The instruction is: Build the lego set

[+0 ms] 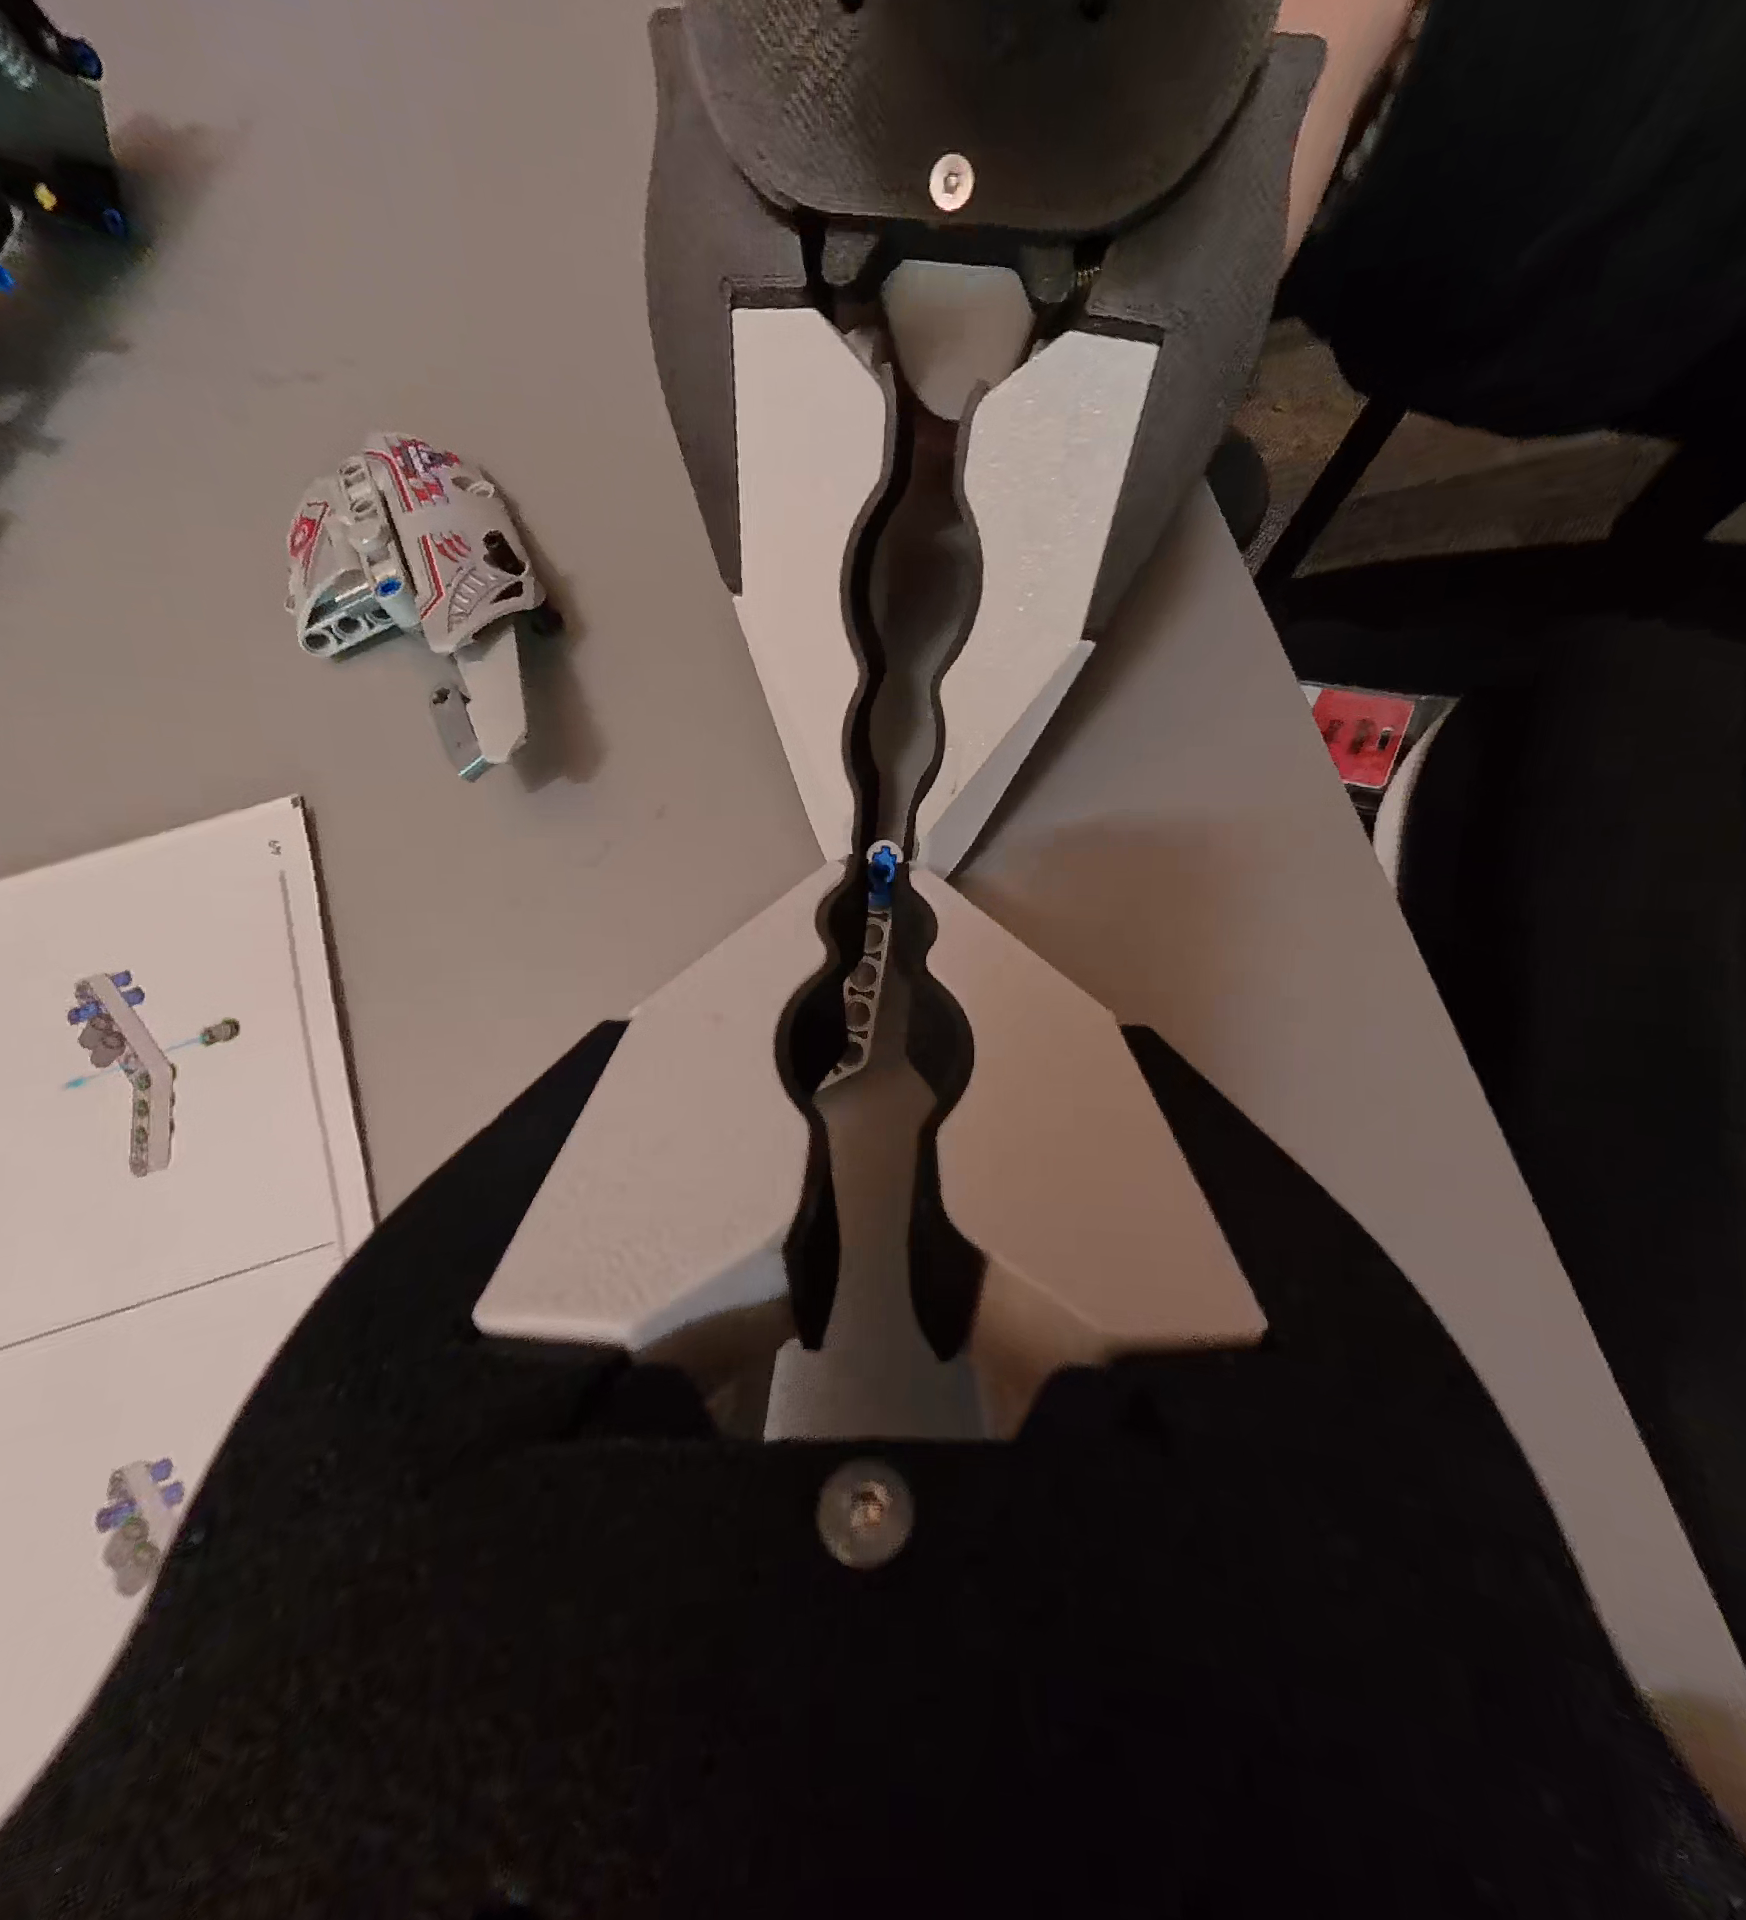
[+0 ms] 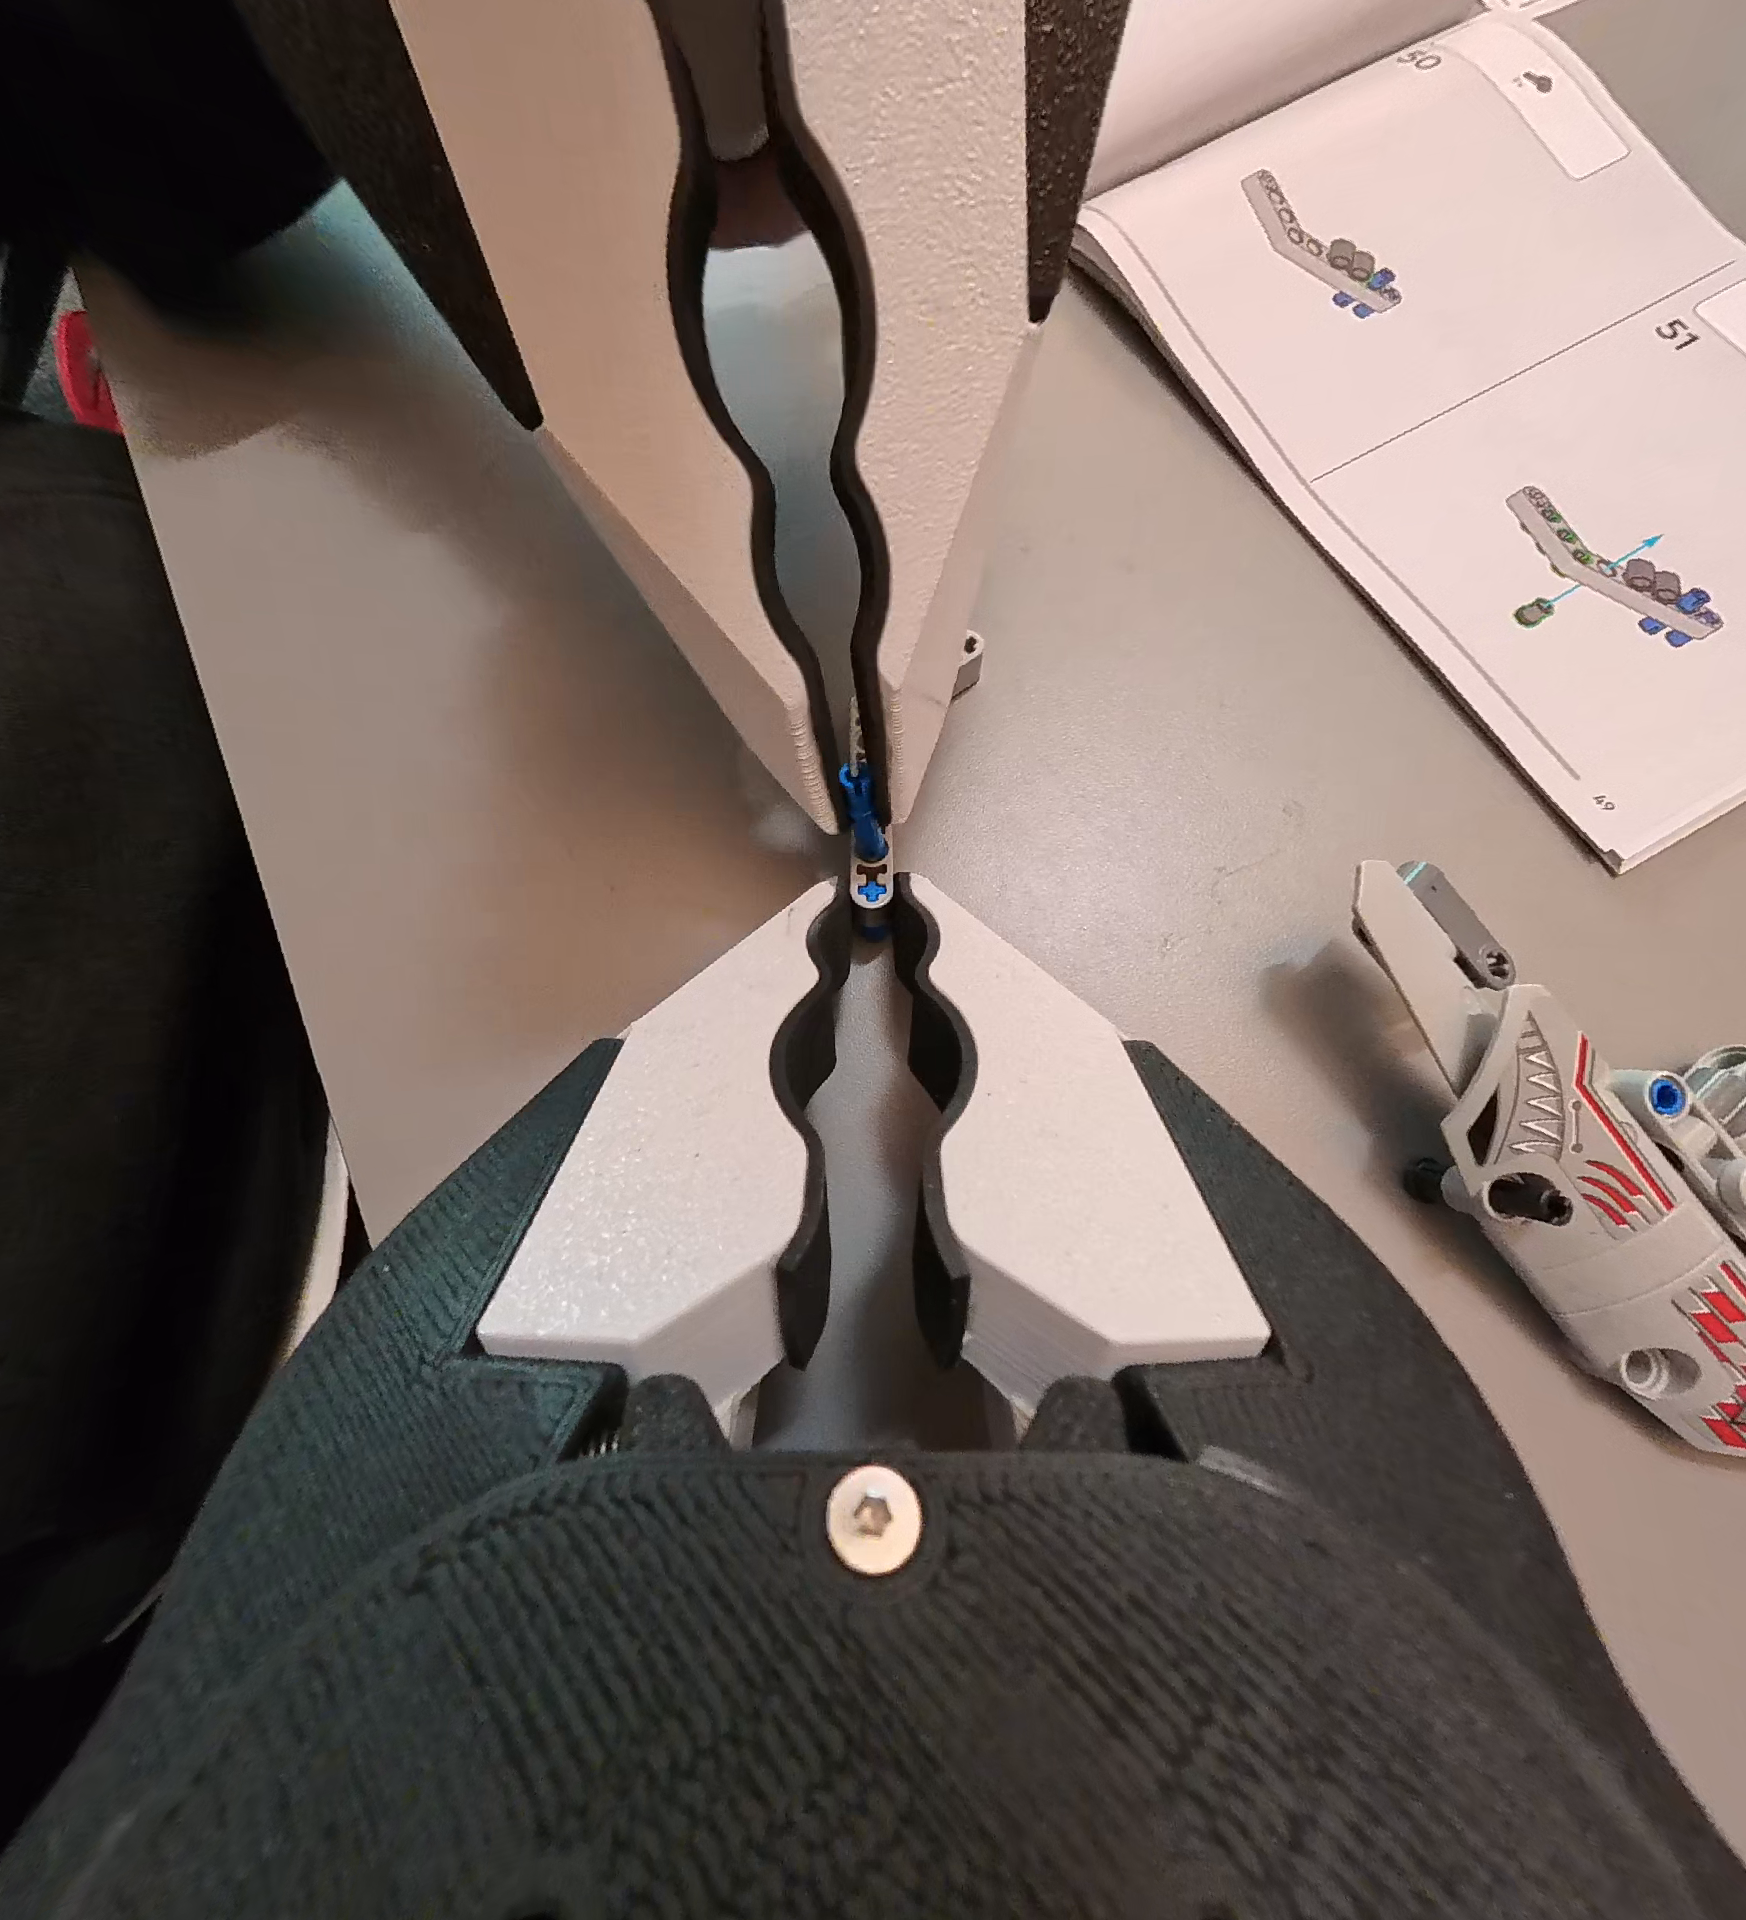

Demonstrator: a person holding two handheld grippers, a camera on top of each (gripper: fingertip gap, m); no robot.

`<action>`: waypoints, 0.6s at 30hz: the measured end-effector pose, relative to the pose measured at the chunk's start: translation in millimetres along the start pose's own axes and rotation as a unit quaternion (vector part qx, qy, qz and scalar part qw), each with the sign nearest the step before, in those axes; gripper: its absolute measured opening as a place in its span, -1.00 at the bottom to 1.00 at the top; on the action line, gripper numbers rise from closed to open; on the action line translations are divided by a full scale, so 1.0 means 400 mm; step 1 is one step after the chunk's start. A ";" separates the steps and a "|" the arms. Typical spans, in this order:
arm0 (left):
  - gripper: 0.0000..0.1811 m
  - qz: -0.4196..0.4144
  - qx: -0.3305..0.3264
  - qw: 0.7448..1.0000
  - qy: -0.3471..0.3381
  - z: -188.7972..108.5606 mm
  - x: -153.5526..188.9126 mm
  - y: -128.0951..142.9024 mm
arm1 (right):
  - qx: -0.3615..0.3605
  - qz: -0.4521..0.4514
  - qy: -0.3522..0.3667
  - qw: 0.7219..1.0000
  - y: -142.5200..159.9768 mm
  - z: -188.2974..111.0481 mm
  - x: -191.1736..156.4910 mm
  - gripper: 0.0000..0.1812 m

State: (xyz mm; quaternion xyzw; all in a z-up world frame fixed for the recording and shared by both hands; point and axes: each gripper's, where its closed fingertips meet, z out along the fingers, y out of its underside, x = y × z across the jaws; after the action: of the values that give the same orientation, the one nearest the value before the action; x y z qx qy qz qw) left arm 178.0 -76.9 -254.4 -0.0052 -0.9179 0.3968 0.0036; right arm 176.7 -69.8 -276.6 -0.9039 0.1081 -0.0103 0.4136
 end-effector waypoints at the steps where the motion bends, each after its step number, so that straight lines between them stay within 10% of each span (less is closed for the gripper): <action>1: -0.97 -0.004 -0.002 1.000 -0.003 0.000 -0.001 0.000 | 0.000 0.002 -0.001 1.000 0.000 0.000 0.000 -0.93; 9: -0.97 -0.106 0.018 0.994 0.005 0.004 -0.005 -0.002 | -0.001 -0.004 0.002 1.000 0.000 0.000 0.000 -0.93; 18: -0.97 -0.010 0.042 0.999 -0.016 0.011 0.004 0.013 | -0.001 -0.010 -0.001 1.000 -0.002 0.003 -0.004 -0.93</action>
State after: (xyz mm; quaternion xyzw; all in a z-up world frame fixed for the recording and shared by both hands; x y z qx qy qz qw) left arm 176.2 -76.3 -261.3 0.0103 -0.9003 0.4352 -0.0072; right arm 175.4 -68.1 -276.8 -0.9053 0.0987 -0.0132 0.4130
